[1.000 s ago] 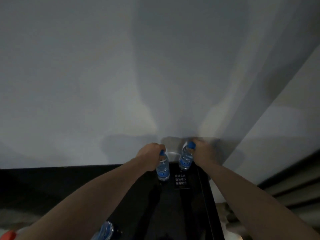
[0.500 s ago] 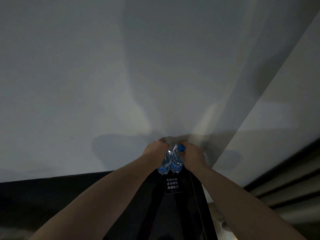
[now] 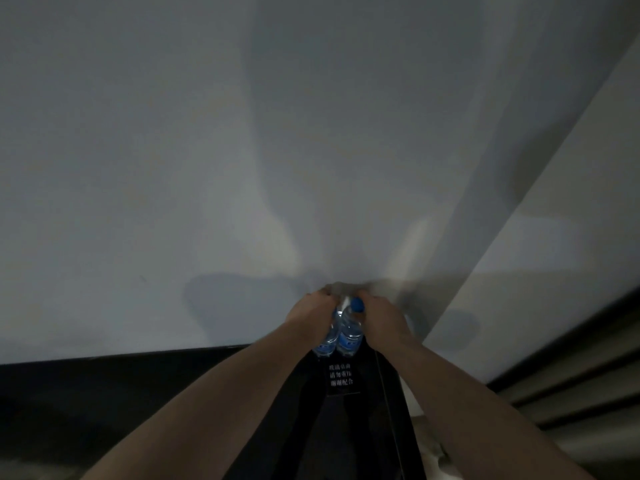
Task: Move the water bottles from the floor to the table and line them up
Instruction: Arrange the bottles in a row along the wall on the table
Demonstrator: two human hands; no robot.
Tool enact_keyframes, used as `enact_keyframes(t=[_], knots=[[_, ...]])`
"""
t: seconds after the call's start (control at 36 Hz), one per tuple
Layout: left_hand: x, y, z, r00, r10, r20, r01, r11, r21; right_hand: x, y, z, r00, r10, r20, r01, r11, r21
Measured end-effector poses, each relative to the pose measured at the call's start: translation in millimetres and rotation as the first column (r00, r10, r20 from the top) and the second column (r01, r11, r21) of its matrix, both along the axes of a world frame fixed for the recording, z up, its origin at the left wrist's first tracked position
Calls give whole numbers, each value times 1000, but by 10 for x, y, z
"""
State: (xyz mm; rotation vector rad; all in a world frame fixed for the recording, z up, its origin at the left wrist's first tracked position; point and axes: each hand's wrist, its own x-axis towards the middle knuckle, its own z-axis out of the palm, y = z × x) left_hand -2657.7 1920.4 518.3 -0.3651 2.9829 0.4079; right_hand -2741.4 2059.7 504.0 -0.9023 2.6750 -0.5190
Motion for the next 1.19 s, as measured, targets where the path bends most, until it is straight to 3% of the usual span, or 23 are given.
enact_keyframes(t=[0.33,0.5,0.61,0.78,0.92,1.03,1.19], knots=[[43,-15,47,996,87,21,-88,994,58,211,156,151,997,-25,76,32,995,-89],[137,85,104,992,122,-26,-120,990,75,365,317,246,996,-62,62,65,997,-47],[388,125,310,986,122,-109,-109,987,122,548,418,327,993,-69,97,86,978,-190],[1430,27,686,977,110,-183,-73,977,202,1081,630,345,973,-28,229,109,931,-349],[2638,-110,854,941,259,-218,-200,944,262,1865,626,312,938,62,341,95,899,-427],[3483,-123,772,903,396,-169,-338,895,292,2581,474,255,852,235,468,-65,934,-350],[4291,-127,553,897,424,-122,-371,875,312,3234,357,170,751,386,536,-312,923,-227]])
